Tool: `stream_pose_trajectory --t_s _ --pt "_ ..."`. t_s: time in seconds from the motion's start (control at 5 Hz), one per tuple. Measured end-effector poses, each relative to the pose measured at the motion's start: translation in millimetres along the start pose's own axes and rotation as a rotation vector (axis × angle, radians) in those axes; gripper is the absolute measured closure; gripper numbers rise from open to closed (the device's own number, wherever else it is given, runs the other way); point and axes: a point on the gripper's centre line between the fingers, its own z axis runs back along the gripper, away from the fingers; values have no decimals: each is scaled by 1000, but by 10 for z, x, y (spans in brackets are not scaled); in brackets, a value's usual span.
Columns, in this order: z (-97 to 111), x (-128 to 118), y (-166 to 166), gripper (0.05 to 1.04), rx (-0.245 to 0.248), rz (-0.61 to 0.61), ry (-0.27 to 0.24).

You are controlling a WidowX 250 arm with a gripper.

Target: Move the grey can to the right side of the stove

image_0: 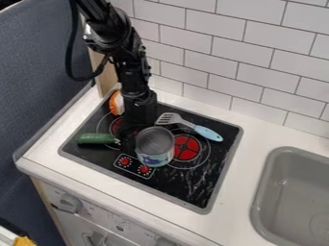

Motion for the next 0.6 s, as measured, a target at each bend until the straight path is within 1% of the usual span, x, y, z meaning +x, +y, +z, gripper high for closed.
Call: stream_pose_trajectory --t_s 0.2,0.4,0.6 --pt "-24 265 50 82 6 -40 -20" --pt "-46 503 112 82 39 -42 -54" --pt "-48 719 155 82 48 -83 -68"
